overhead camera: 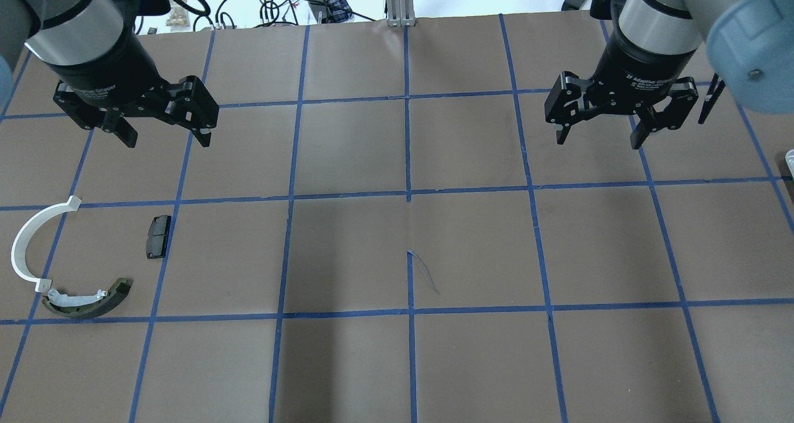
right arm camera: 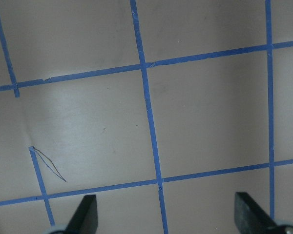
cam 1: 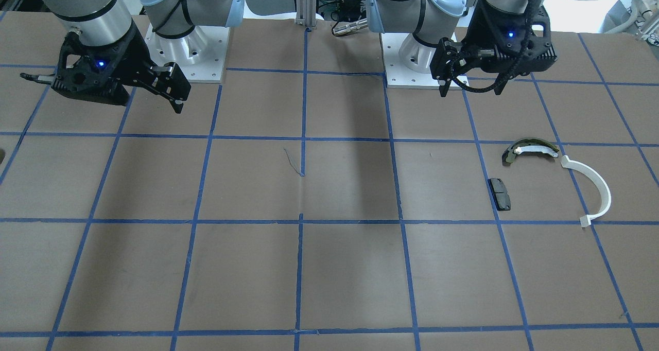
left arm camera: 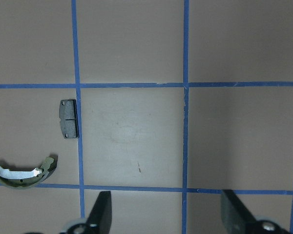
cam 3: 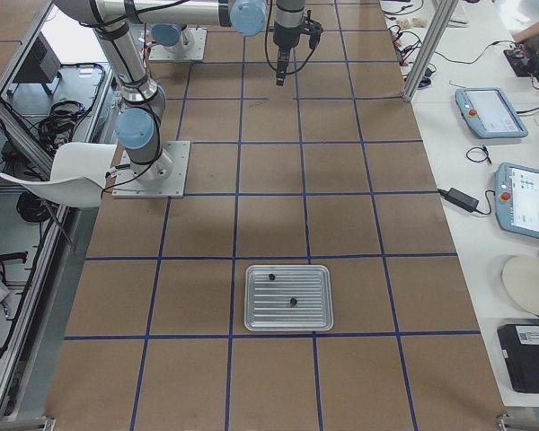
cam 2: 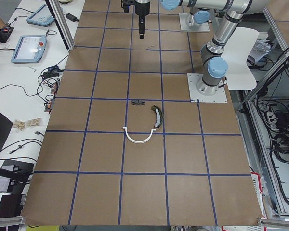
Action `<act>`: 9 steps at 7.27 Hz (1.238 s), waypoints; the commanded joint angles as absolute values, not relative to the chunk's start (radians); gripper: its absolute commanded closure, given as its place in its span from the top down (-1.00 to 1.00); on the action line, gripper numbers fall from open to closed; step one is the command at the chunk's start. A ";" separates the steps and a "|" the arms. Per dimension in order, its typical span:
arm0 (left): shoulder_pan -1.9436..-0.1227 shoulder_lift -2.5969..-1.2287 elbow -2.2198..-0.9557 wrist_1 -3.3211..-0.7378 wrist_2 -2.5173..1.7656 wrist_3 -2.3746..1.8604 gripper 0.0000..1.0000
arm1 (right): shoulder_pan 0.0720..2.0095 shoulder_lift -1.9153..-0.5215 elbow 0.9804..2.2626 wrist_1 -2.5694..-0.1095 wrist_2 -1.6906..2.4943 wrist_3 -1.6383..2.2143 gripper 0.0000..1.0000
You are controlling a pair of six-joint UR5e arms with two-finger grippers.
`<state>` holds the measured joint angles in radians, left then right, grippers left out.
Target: Place bearing gear from tray to pile
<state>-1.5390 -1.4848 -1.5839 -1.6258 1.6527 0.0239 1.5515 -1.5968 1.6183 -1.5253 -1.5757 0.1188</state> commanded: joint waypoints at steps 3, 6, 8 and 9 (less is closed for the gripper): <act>-1.539 -1.483 -1.583 -1.628 1.647 0.023 1.00 | 1.551 -1.597 1.620 -1.519 -1.577 0.121 1.00; -1.539 -1.482 -1.583 -1.620 1.652 0.023 1.00 | 1.467 -1.595 1.620 -1.516 -1.575 0.117 1.00; -1.539 -1.483 -1.582 -1.614 1.652 0.025 1.00 | 1.296 -1.595 1.620 -1.519 -1.574 -0.063 1.00; -1.539 -1.483 -1.582 -1.609 1.652 0.025 0.95 | 1.197 -1.589 1.620 -1.523 -1.574 -0.178 1.00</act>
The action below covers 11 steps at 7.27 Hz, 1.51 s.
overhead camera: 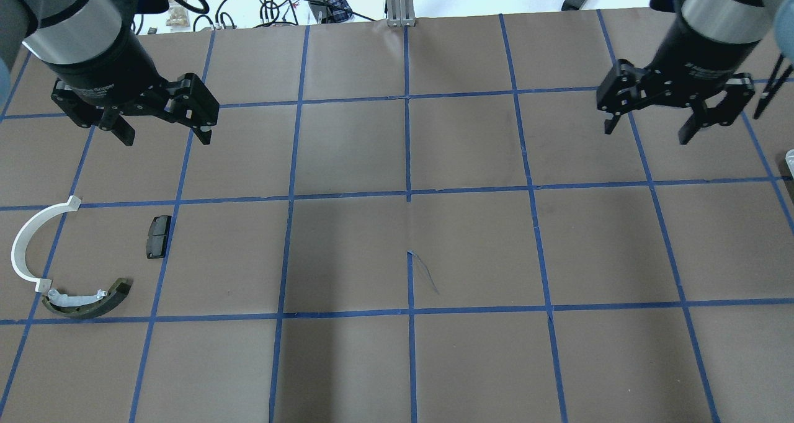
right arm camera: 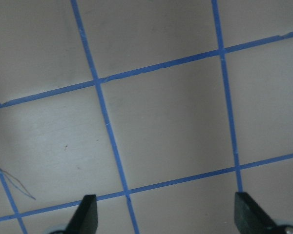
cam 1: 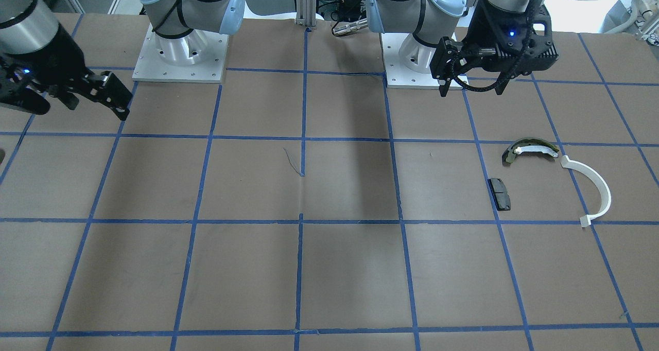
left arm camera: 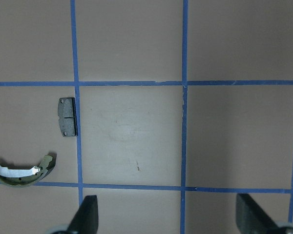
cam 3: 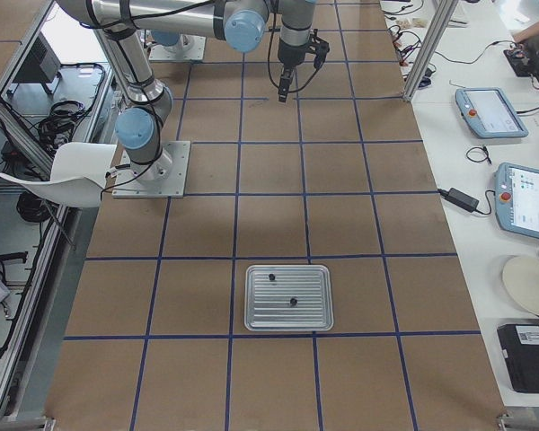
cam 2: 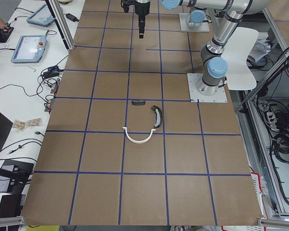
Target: Place bearing gear from tray to pile
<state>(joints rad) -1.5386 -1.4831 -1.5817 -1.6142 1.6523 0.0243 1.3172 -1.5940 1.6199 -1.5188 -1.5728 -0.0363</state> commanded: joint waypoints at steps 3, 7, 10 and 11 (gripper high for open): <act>-1.539 -1.485 -1.583 -1.609 1.651 0.023 1.00 | 0.996 -1.517 1.620 -1.537 -1.592 -0.417 1.00; -1.539 -1.488 -1.583 -1.594 1.652 0.025 1.00 | 0.786 -1.318 1.608 -1.787 -1.664 -0.748 1.00; -1.539 -1.488 -1.585 -1.592 1.652 0.025 1.00 | 0.715 -1.182 1.606 -2.042 -1.677 -0.906 1.00; -1.539 -1.486 -1.583 -1.592 1.652 0.025 1.00 | 0.677 -1.146 1.605 -2.063 -1.666 -0.938 1.00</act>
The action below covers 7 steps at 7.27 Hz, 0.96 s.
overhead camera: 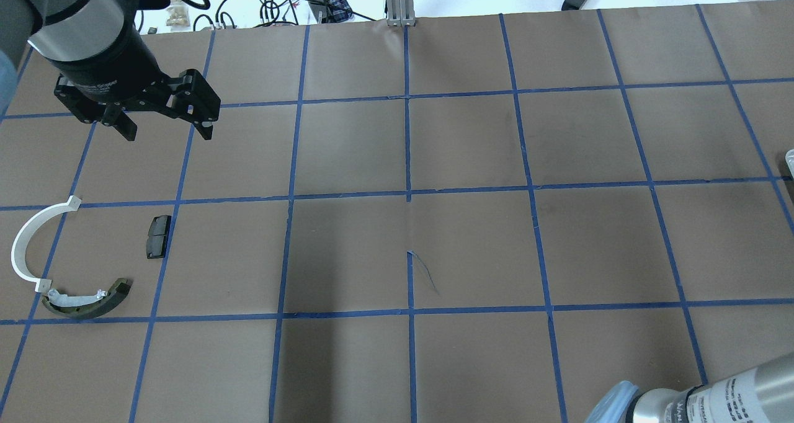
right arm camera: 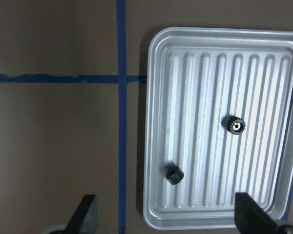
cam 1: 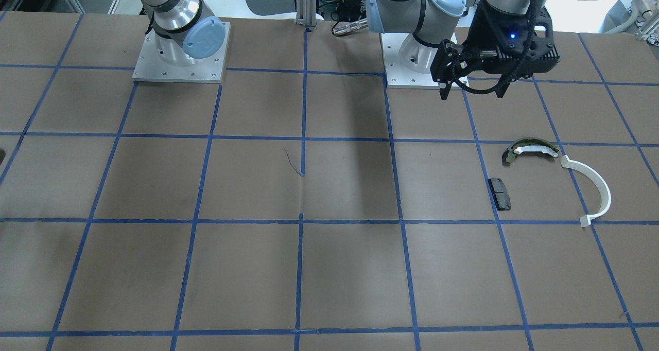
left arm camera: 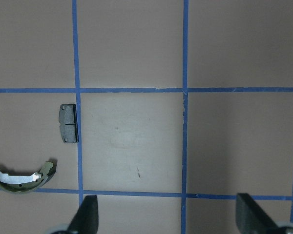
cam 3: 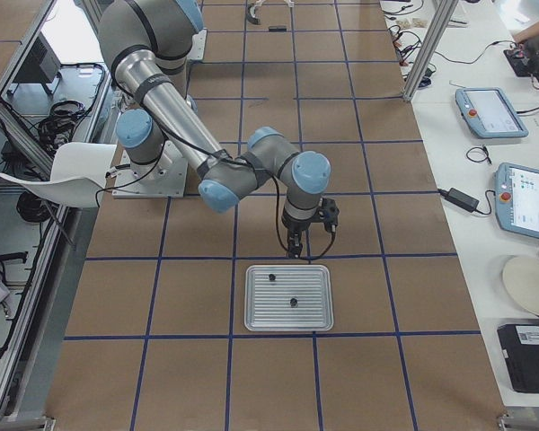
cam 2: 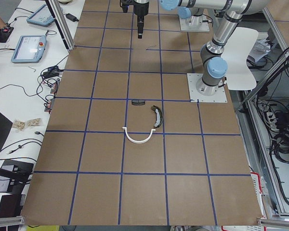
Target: Place bearing gear from tray to pile
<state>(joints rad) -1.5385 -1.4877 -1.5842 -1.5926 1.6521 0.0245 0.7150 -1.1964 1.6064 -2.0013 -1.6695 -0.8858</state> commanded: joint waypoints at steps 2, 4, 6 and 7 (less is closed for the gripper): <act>-1.539 -1.485 -1.585 -1.592 1.652 0.025 1.00 | 0.646 -1.088 1.595 -2.084 -1.664 -0.972 1.00; -1.539 -1.485 -1.585 -1.592 1.652 0.025 1.00 | 0.646 -1.033 1.545 -2.111 -1.663 -0.971 1.00; -1.539 -1.485 -1.585 -1.592 1.654 0.025 1.00 | 0.646 -0.974 1.481 -2.111 -1.661 -0.971 1.00; -1.539 -1.485 -1.585 -1.592 1.655 0.025 1.00 | 0.646 -0.953 1.476 -2.111 -1.661 -0.968 1.00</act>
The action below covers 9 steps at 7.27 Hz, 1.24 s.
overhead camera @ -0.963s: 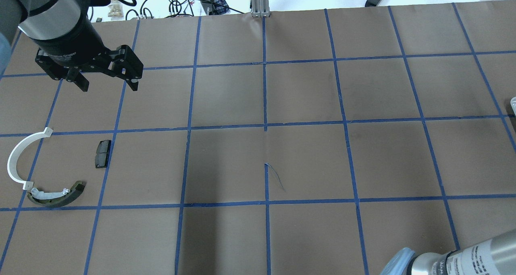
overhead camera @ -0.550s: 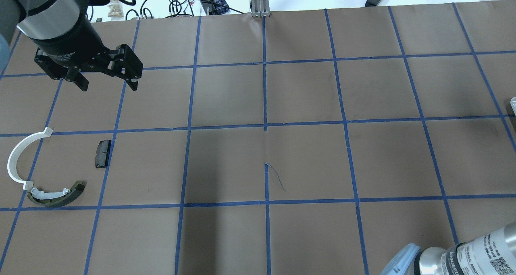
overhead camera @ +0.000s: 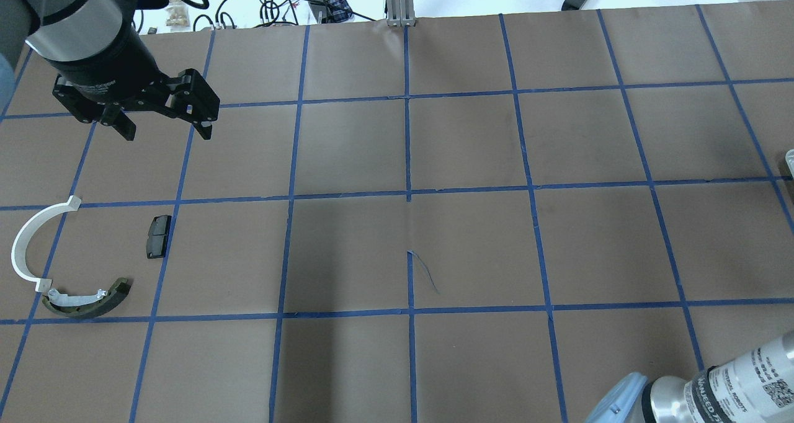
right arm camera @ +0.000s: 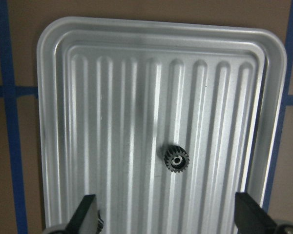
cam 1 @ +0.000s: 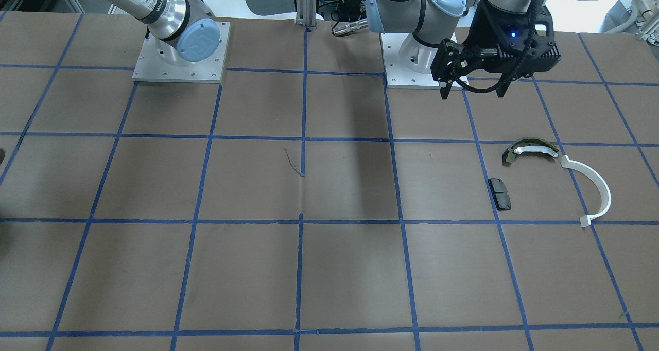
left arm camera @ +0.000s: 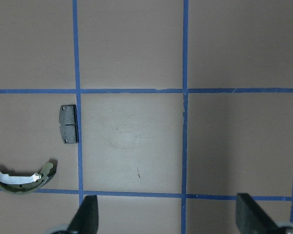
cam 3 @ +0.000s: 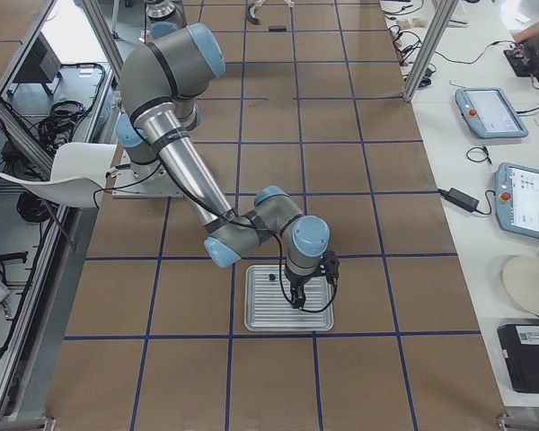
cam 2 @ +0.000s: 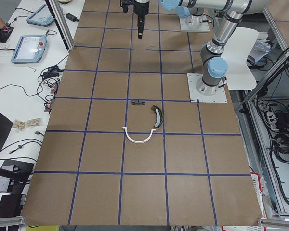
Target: Place bearing gear from tray to pile
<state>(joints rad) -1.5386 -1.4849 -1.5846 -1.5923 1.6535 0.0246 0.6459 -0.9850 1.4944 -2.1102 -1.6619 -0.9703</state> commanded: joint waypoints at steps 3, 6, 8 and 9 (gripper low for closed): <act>-1.539 -1.485 -1.586 -1.592 1.654 0.023 1.00 | 0.646 -0.930 1.474 -2.112 -1.658 -0.957 0.85; -1.539 -1.485 -1.586 -1.592 1.654 0.025 1.00 | 0.646 -0.907 1.459 -2.112 -1.658 -0.959 0.67; -1.539 -1.485 -1.586 -1.592 1.654 0.023 1.00 | 0.646 -0.904 1.460 -2.112 -1.658 -0.957 0.63; -1.539 -1.485 -1.586 -1.592 1.652 0.025 1.00 | 0.646 -0.902 1.459 -2.114 -1.658 -0.957 0.63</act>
